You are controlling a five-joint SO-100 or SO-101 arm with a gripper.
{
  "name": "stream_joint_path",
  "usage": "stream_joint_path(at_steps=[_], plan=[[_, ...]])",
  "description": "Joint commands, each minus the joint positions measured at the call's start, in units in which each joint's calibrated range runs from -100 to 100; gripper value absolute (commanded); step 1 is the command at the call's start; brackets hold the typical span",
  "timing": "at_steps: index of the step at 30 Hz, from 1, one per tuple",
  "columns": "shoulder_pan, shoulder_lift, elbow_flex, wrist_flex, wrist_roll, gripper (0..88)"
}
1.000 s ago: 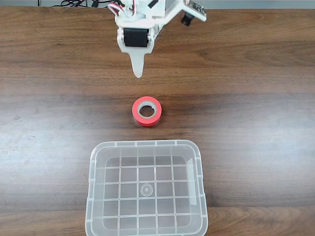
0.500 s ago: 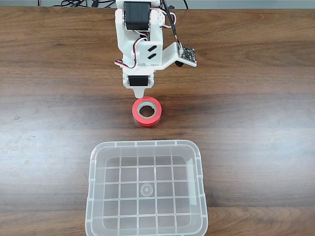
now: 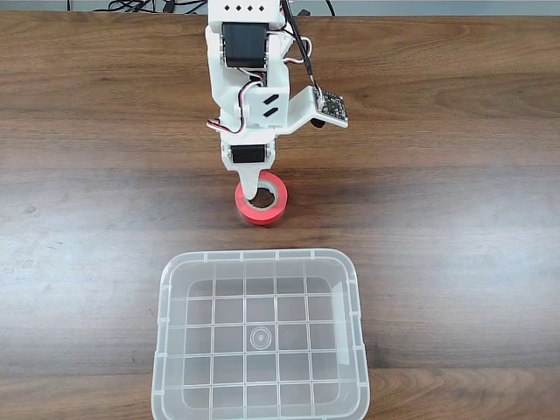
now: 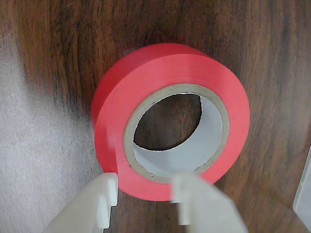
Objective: Grab the tape and place it in the box.
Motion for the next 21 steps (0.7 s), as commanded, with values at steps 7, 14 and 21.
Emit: stream_joint_path(at_steps=[7, 14, 21], plan=[[-2.56, -1.14, -1.78, 5.90, 0.72, 25.1], [-2.63, -8.55, -1.69, 8.55, 0.72, 25.1], [-2.63, -8.06, -0.29, 9.49, 0.51, 25.0]])
